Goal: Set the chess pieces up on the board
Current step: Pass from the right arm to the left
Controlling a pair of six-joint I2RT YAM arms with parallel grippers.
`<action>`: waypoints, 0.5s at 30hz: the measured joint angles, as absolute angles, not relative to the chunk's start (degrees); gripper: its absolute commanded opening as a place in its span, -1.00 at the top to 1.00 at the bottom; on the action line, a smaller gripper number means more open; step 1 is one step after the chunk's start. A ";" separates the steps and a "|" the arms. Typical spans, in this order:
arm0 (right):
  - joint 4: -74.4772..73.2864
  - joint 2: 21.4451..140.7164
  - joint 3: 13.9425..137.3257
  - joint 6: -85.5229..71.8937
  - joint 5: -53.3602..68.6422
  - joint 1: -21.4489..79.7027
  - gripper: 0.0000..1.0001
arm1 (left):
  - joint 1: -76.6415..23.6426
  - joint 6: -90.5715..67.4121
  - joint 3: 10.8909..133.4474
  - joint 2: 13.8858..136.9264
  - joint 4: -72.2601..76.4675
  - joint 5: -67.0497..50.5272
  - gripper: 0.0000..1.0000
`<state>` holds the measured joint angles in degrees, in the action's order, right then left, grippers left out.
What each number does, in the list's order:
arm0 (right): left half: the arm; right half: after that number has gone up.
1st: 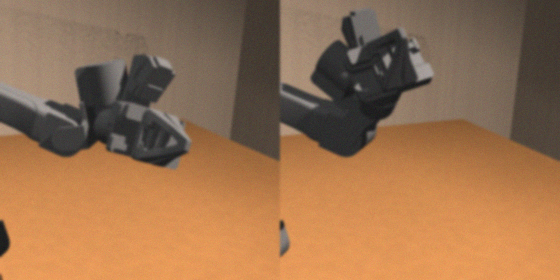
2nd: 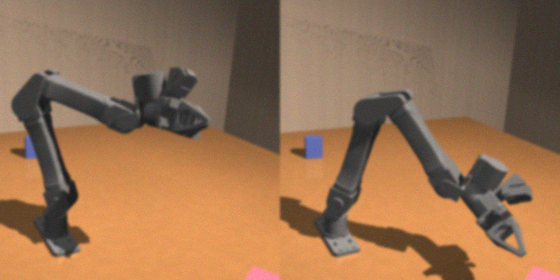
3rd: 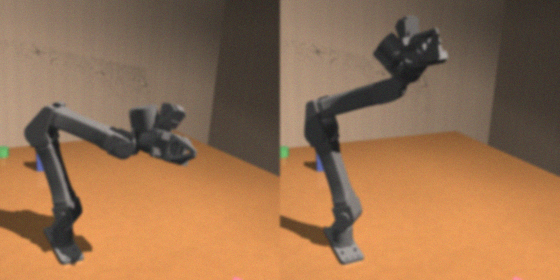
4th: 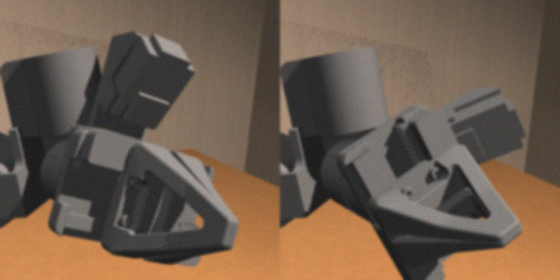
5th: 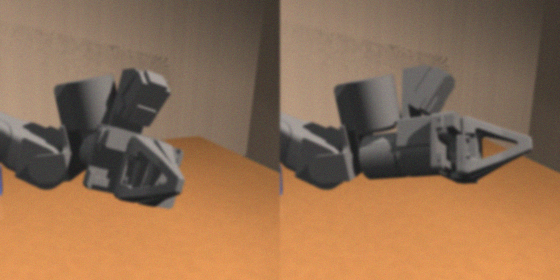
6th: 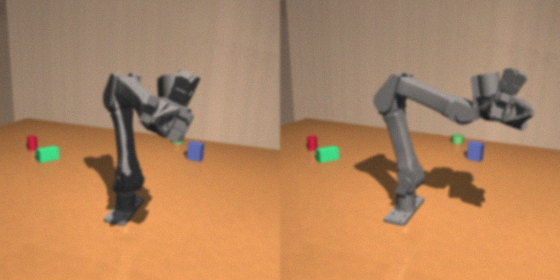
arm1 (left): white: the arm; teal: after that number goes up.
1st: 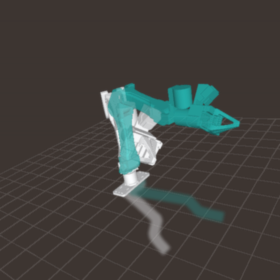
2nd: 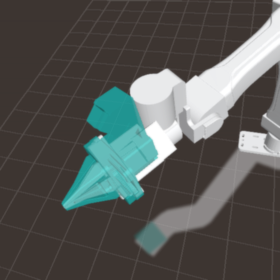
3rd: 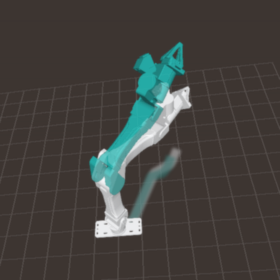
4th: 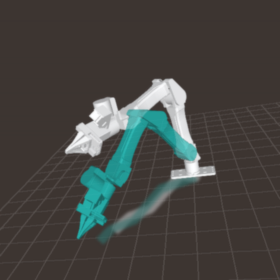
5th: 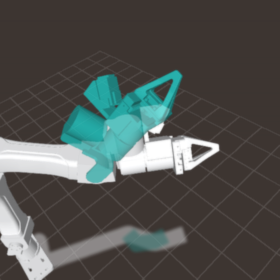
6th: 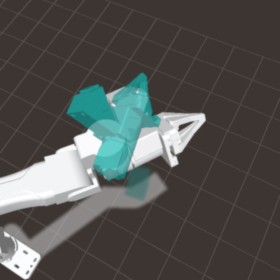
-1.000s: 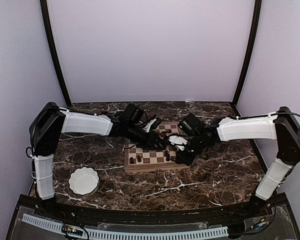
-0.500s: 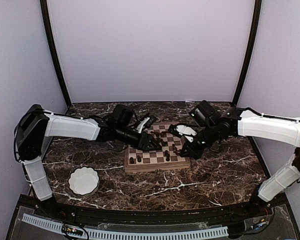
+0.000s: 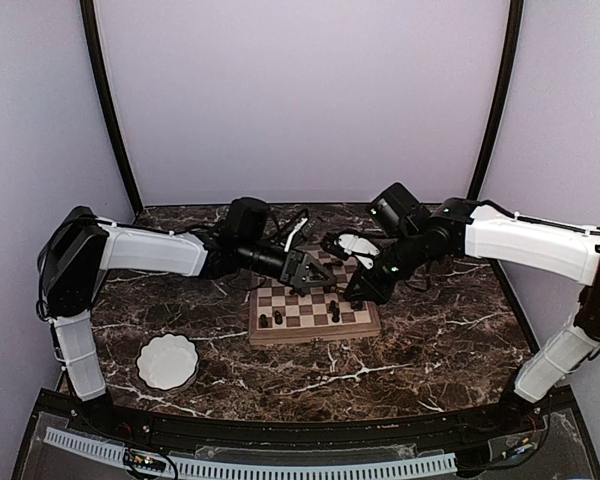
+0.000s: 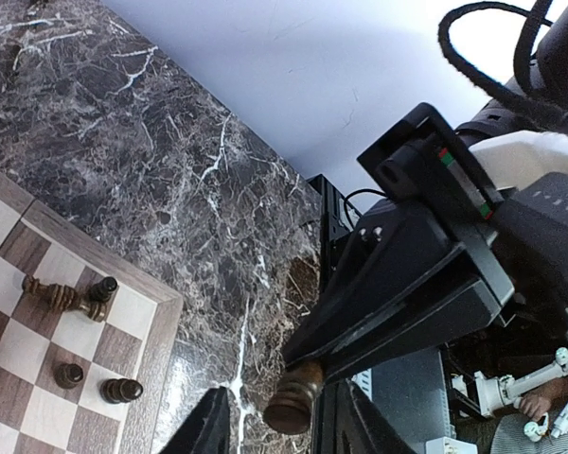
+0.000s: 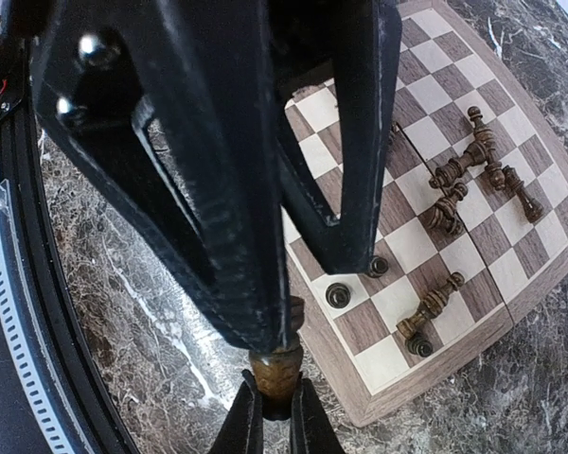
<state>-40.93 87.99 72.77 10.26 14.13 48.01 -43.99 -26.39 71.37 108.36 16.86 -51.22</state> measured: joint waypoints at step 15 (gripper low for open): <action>-41.19 88.58 74.39 10.52 13.96 48.01 0.89 | -43.86 -31.27 74.28 112.53 17.58 -58.13 0.60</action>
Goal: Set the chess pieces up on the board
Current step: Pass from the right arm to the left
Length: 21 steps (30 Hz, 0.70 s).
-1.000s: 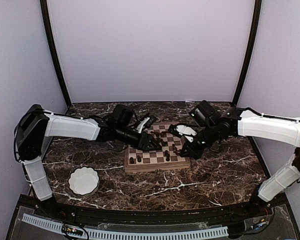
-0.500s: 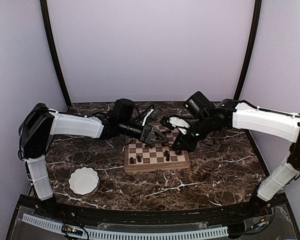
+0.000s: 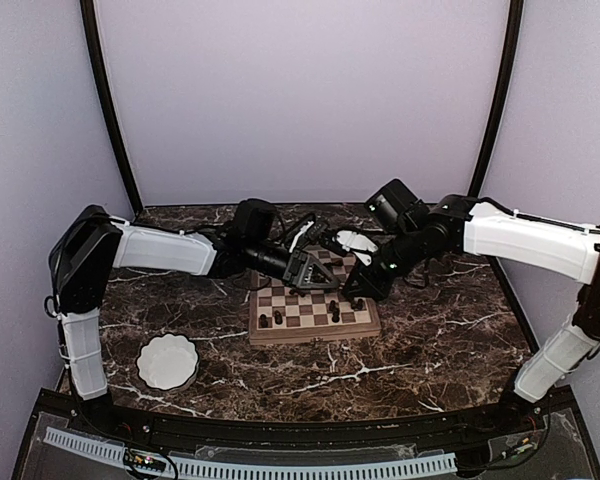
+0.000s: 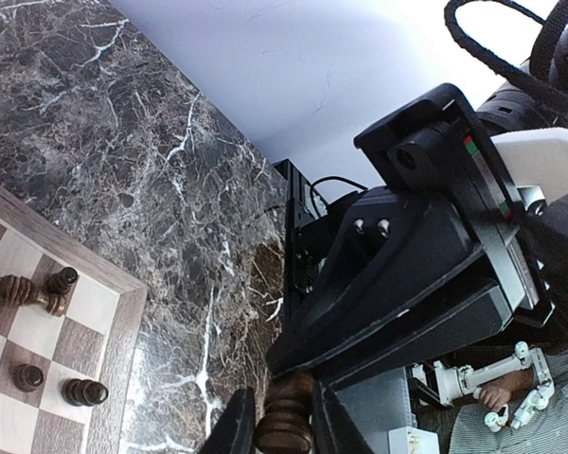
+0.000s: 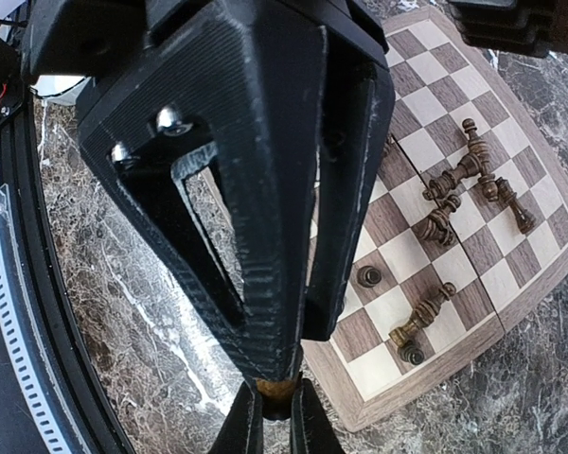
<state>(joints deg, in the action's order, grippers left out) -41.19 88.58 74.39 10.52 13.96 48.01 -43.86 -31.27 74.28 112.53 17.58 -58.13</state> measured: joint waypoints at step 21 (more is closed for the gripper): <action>-27.81 75.59 65.60 -3.92 20.84 37.15 0.20 | -39.11 -49.74 73.14 113.78 40.53 -58.06 1.00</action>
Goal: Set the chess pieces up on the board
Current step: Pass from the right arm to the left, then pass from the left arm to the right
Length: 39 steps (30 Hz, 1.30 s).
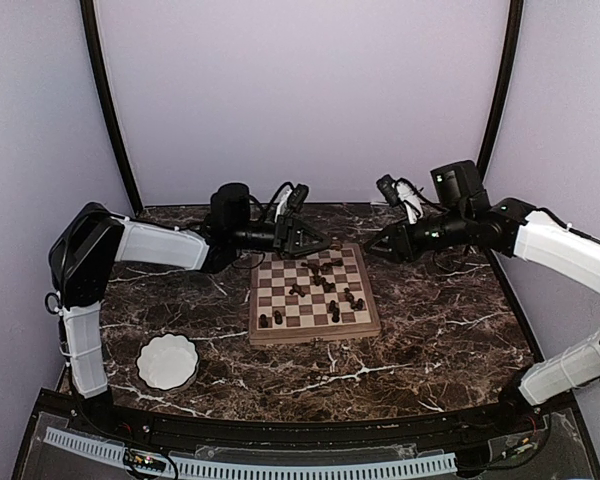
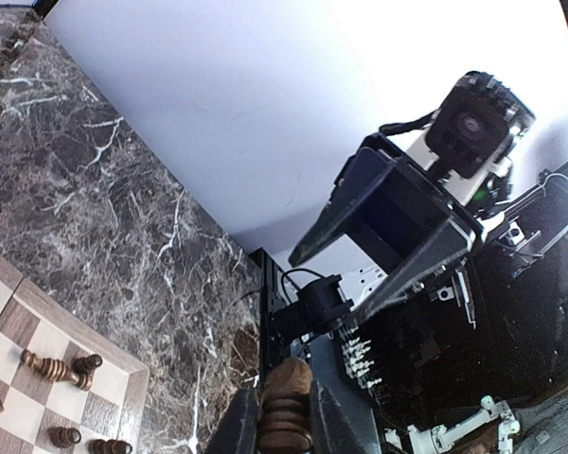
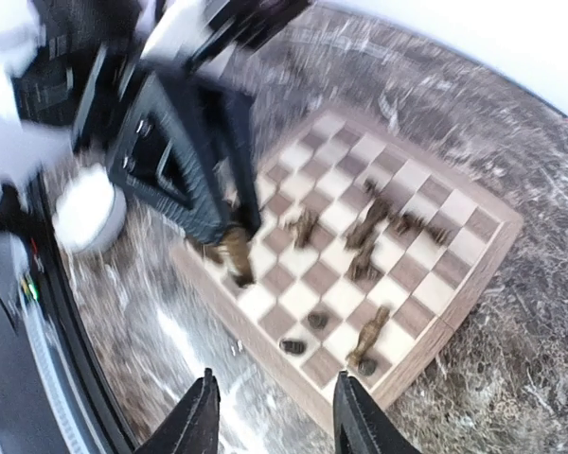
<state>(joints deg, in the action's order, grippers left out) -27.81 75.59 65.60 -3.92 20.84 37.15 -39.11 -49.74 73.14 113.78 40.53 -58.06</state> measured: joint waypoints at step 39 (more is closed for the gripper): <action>-12.97 85.12 67.92 -9.06 37.74 38.46 0.37 | -36.49 -82.72 73.12 122.13 76.51 -68.45 1.00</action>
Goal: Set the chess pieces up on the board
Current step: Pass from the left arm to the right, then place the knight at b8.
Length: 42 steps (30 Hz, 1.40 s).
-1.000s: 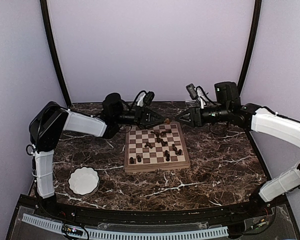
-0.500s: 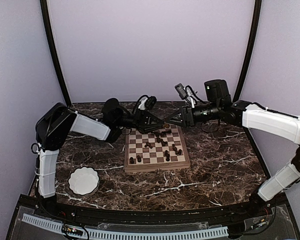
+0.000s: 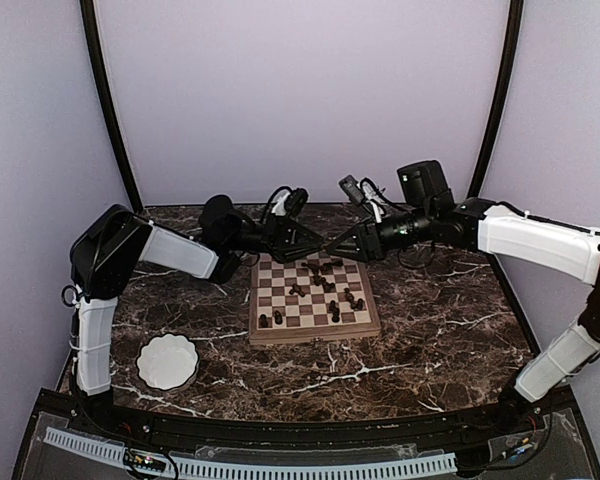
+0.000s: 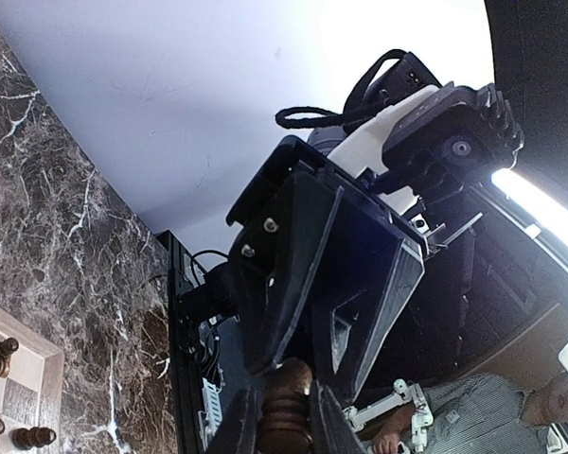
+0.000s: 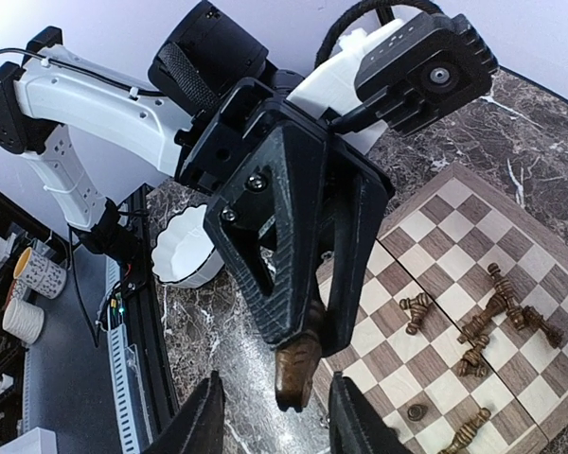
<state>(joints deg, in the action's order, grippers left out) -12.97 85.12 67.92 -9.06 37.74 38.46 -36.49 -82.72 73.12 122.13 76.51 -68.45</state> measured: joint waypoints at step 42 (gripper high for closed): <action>-65.06 105.23 90.87 -2.31 4.32 46.72 0.99 | -31.07 -22.39 75.48 91.15 -11.07 7.14 -0.97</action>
<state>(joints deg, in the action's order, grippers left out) -65.06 105.23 90.87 -2.31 4.32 46.72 -31.07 -22.39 75.48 91.15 -11.07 7.14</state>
